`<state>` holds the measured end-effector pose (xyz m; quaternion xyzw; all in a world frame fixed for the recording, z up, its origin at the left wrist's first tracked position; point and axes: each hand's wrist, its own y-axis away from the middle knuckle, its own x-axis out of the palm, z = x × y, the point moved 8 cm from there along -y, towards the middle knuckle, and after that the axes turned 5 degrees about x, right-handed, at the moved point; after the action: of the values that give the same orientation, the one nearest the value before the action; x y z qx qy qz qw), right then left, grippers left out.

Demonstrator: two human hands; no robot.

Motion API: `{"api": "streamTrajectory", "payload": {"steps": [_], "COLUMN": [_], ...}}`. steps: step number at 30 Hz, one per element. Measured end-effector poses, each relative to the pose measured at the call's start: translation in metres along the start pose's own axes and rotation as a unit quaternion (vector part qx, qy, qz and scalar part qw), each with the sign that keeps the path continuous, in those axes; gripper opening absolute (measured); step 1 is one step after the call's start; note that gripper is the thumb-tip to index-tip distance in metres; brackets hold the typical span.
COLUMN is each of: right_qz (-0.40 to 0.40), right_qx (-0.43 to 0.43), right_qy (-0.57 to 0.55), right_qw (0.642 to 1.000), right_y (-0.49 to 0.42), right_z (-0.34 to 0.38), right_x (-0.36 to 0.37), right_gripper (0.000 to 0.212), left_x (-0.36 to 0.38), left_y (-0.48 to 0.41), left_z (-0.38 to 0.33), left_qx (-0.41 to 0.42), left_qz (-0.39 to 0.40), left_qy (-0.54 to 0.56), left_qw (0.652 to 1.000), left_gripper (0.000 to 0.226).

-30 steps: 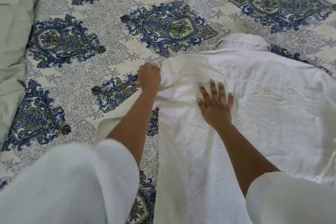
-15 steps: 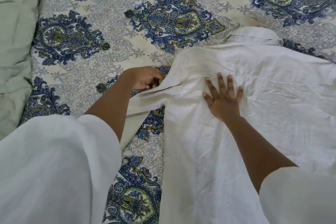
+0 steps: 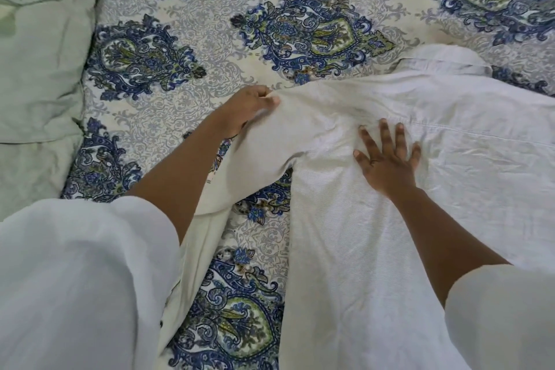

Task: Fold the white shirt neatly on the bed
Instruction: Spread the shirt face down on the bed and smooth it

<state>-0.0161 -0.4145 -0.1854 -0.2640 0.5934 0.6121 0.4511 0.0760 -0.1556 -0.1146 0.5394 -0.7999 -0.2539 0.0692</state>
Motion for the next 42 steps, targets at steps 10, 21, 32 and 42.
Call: {"api": "streamTrajectory", "payload": {"steps": [10,21,32,42], "right_qz": [0.008,-0.195,-0.286,-0.122], "right_qx": [0.008,-0.068,0.019,0.045], "right_qy": [-0.006,-0.018,-0.173,-0.172], "right_qw": [1.000,0.978,0.942,0.977], "right_y": [-0.001,-0.004,-0.051,-0.092], "right_z": [0.000,-0.014,-0.067,-0.097], "right_x": [0.003,-0.045,-0.109,-0.097], "right_gripper": [0.054,0.049,0.039,0.047], "left_x": [-0.065,0.061,0.081,0.095], "left_y": [0.000,-0.088,-0.121,-0.128], "left_z": [0.034,-0.046,-0.049,-0.062], "left_qx": [-0.083,0.026,-0.021,0.016], "left_qz": [-0.210,-0.149,-0.085,0.048], "left_qy": [-0.286,-0.374,-0.198,-0.268], "left_qw": [0.931,0.915,0.976,0.962], "left_gripper": [0.015,0.027,0.028,0.023]}}
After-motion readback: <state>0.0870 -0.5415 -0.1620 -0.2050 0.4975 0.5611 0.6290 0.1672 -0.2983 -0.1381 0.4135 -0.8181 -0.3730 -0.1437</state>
